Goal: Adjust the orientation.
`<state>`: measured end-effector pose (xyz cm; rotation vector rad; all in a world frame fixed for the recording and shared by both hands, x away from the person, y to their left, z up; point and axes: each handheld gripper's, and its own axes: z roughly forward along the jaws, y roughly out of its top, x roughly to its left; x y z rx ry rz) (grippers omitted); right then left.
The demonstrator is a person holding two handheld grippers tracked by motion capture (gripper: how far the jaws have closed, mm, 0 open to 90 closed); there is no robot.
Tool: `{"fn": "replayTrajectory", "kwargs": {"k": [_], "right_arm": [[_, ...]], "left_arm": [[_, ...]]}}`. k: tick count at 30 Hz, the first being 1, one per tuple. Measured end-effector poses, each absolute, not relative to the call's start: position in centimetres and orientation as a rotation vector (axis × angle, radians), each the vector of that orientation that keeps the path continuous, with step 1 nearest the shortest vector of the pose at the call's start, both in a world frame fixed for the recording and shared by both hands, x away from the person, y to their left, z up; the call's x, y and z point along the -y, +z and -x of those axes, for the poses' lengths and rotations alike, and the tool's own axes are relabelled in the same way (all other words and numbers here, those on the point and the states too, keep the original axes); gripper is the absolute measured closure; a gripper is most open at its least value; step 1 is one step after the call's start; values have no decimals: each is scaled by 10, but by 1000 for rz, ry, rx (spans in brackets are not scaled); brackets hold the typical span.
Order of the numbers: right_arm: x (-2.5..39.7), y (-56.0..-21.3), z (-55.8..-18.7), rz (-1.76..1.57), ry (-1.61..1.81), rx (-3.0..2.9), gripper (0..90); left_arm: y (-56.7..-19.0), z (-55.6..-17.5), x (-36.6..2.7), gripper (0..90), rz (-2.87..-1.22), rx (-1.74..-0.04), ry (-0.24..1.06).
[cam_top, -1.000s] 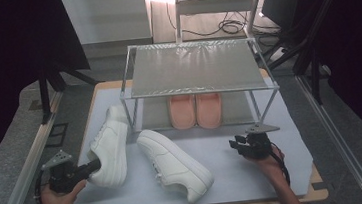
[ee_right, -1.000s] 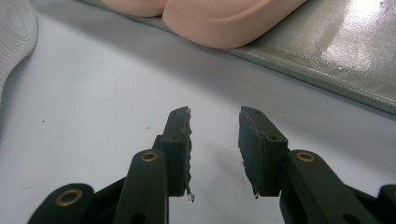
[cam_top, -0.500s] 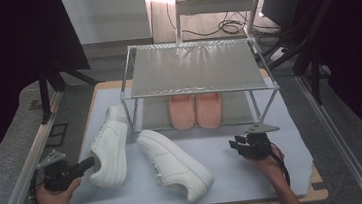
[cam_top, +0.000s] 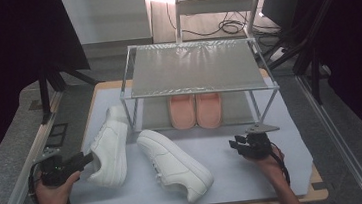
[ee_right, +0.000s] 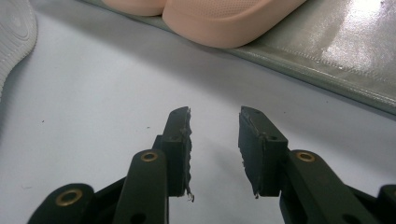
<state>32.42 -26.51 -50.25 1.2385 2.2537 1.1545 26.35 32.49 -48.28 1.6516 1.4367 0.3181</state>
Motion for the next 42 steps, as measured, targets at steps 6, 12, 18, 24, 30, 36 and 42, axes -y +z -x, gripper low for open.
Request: {"fn": "replayTrajectory", "kwargs": {"k": [6,12,18,24,30,36,42], "right_arm": [[266,-503,-324,-1239,1152,-2253,647],[267,-502,-324,-1239,1157,-2247,647],[267,-502,-324,-1238,1156,-2247,647],[268,-501,-324,-1241,1158,-2244,647],[269,-500,-324,-1240,1163,-2235,647],[268,-501,-324,-1236,1159,-2241,647],[267,-501,-325,-1236,1158,-2244,647]], "left_arm": [[-489,-274,-309,554,-1705,-1427,278],[-493,-280,-306,760,-1704,-1459,270],[-488,-275,-306,822,-1676,-1475,321],[-476,-261,-304,826,-1696,-1460,362],[-471,-245,-302,819,-1716,-1450,393],[-468,-237,-298,783,-1722,-1424,395],[-468,-237,-299,670,-1719,-1420,379]]}}
